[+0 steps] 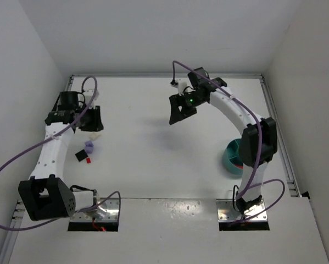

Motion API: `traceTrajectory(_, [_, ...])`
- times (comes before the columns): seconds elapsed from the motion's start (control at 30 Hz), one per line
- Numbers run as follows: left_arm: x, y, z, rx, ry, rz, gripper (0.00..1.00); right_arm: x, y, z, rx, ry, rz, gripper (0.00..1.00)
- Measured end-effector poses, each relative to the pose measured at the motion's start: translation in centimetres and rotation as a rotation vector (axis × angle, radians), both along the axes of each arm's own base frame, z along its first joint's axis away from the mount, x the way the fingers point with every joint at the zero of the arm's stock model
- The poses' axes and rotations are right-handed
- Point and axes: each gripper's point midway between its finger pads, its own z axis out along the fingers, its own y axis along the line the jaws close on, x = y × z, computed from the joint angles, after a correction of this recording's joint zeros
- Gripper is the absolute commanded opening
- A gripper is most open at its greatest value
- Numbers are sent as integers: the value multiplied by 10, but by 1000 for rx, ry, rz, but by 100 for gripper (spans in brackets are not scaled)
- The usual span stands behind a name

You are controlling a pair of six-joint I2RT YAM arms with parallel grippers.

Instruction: Sort the legos into containers by color

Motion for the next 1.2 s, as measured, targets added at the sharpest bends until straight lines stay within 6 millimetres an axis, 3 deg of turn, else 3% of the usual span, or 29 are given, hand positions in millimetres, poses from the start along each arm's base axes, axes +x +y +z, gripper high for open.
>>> traceTrajectory(0.07, [-16,32,-16,67,85,42,37,0,13,-5,-13,2,31,66])
traceTrajectory(0.17, [-41,71,-38,149,215,81,33,4,13,-7,-39,-8,31,66])
traceTrajectory(0.3, [-71,106,-77,202,418,66,33,7,11,-4,-60,-28,29,66])
traceTrajectory(0.4, [-98,121,-104,216,549,51,33,6,10,-6,-75,-31,32,66])
traceTrajectory(0.53, [-115,123,-124,231,620,17,33,2,12,-7,-80,-27,43,66])
traceTrajectory(0.83, [-126,104,-160,288,628,-101,34,0,11,-7,-85,-21,47,66])
traceTrajectory(0.9, [-126,101,-166,294,625,-102,39,0,11,-7,-85,-21,49,66])
traceTrajectory(1.2, [-119,105,-180,334,611,-18,39,0,10,-8,-92,-22,46,66])
